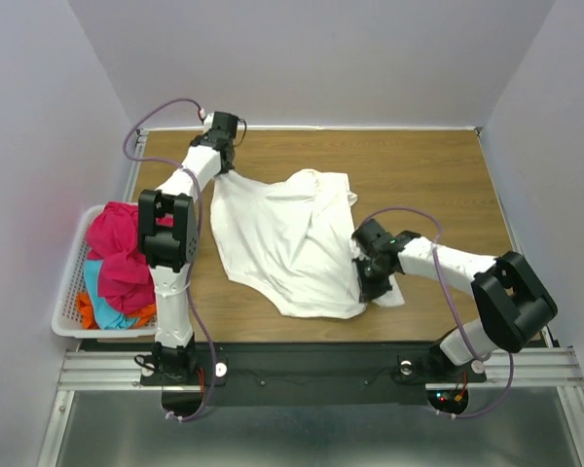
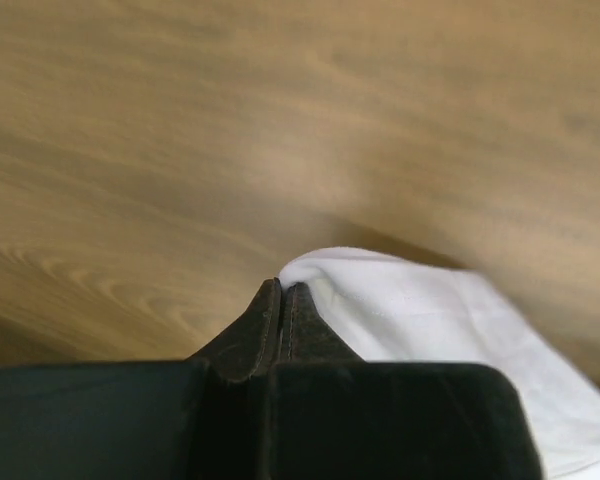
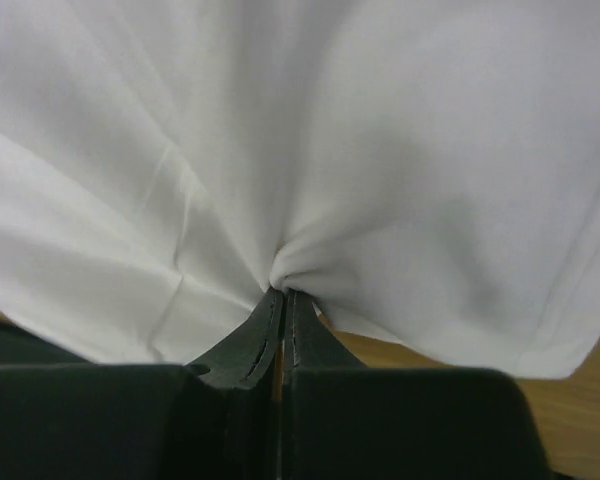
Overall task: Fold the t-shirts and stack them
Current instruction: Flatten the tshirt out
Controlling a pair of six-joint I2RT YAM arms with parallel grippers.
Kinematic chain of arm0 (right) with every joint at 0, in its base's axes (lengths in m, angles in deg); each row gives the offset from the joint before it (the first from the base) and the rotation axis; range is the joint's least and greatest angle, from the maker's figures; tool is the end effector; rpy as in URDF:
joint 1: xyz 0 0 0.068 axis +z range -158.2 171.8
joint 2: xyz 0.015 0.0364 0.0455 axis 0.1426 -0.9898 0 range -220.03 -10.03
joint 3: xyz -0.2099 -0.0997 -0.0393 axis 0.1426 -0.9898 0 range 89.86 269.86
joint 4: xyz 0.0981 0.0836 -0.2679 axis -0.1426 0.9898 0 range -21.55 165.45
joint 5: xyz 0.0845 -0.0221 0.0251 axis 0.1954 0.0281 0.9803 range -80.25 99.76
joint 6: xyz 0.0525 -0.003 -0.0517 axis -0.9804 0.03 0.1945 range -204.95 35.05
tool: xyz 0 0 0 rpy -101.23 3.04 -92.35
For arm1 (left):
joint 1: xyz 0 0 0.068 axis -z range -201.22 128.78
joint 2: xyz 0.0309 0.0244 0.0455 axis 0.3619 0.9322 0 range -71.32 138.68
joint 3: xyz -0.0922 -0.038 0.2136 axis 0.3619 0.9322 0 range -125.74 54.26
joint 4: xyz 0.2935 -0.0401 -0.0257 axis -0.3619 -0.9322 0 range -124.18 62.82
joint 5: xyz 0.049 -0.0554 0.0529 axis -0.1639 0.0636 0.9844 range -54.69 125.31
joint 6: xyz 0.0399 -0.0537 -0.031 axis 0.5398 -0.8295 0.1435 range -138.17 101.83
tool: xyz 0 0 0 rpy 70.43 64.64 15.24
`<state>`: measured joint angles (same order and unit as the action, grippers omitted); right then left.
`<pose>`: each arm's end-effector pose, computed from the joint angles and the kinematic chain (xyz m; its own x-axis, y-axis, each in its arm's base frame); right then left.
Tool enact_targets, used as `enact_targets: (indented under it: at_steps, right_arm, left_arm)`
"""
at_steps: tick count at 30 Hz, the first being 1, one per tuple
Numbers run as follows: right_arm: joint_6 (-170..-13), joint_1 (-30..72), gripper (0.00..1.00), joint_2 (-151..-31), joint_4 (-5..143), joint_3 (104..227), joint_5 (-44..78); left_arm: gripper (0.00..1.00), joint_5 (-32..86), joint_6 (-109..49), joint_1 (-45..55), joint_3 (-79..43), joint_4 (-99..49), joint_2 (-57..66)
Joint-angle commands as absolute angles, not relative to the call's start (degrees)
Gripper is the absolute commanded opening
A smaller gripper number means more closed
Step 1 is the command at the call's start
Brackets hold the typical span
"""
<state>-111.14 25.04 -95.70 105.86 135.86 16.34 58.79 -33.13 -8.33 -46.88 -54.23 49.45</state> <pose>0.2381 0.1644 0.0721 -0.9813 -0.1188 -0.1514 -0.1480 0.9688 0.1989 0.5042 -0.0901 0.1737 -0.6691 -0.0897 -0.7378 -0.2429 0.9646 0.1029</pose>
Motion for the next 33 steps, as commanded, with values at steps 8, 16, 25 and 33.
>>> enact_targets:
  at_steps: [8,16,25,33]
  right_arm:
    - [-112.46,40.14,0.25,-95.81,115.99,147.66,29.11]
    - [-106.49,24.78,0.40,-98.44,117.23,160.86,15.22]
    - [-100.24,9.22,0.57,-110.56,109.51,171.95,18.27]
    - [-100.50,6.75,0.56,-123.74,102.03,177.58,20.56]
  left_arm:
    - [0.11,63.88,-31.45,-11.28,-71.88,-60.77,60.61]
    - [0.99,59.04,-31.09,-6.72,-49.21,-52.24,39.99]
    - [0.98,51.85,-35.39,9.97,-26.35,-50.48,23.79]
    - [0.95,45.68,-41.02,18.77,-14.13,-47.31,24.21]
